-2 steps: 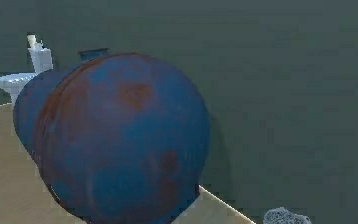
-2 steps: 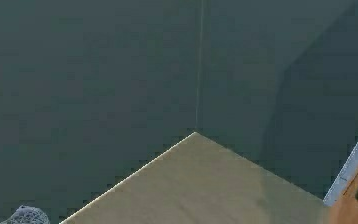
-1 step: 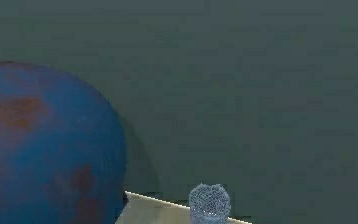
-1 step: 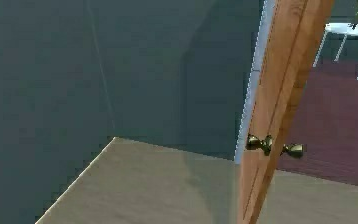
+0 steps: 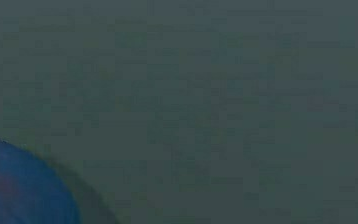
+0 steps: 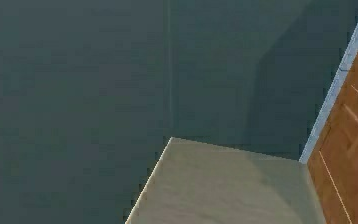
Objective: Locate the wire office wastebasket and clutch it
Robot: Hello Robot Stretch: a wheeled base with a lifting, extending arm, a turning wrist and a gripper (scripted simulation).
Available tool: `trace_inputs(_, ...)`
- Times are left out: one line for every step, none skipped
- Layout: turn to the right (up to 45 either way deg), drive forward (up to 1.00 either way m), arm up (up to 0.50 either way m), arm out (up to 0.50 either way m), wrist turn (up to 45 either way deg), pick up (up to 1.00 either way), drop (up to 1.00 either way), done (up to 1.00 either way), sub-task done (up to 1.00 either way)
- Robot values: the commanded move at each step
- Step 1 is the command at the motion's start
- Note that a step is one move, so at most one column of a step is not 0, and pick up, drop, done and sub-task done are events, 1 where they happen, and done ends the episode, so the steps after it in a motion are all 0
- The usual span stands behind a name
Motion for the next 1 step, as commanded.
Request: trace_inputs(-45.0, 0.00, 0.00, 0.00, 0.0, 0.00, 0.00, 0.00, 0.00)
